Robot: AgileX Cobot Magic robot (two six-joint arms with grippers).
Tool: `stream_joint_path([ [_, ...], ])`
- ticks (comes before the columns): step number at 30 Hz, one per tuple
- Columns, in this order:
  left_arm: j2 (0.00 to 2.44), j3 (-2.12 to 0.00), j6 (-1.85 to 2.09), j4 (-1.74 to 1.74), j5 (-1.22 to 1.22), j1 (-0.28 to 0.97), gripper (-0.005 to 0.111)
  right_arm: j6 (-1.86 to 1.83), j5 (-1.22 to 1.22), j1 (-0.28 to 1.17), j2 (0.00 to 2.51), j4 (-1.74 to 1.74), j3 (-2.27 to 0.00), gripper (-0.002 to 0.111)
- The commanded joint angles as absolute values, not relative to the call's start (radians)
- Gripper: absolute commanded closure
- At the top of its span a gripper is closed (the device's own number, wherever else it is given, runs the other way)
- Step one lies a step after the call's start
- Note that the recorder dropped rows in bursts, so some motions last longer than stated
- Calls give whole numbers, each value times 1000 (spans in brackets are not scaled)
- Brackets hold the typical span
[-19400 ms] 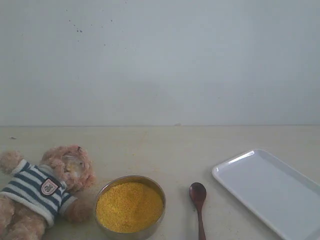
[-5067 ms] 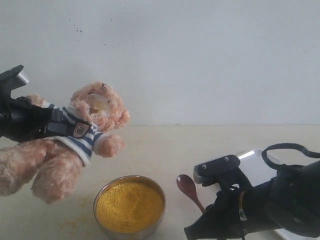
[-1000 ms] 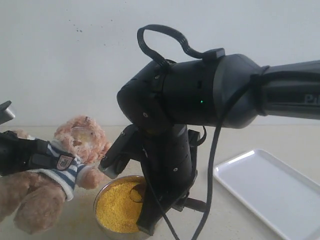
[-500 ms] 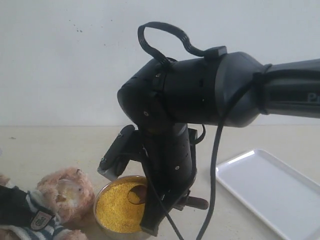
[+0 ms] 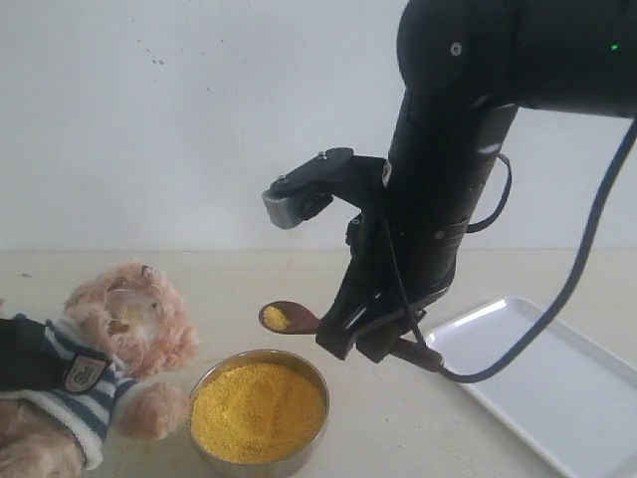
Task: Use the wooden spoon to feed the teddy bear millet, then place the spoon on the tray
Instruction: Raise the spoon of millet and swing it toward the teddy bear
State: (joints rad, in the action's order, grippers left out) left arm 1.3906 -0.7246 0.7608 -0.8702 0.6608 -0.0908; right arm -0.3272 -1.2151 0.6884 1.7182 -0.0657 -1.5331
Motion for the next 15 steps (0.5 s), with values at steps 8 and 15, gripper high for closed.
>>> stream_joint_path([
  [8, 1347, -651, 775, -891, 656, -89, 103, -366, -1221, 667, 1677, -148, -1536, 109],
  [15, 1373, -651, 775, -901, 605, -89, 103, -362, -1221, 667, 1668, -187, -1536, 109],
])
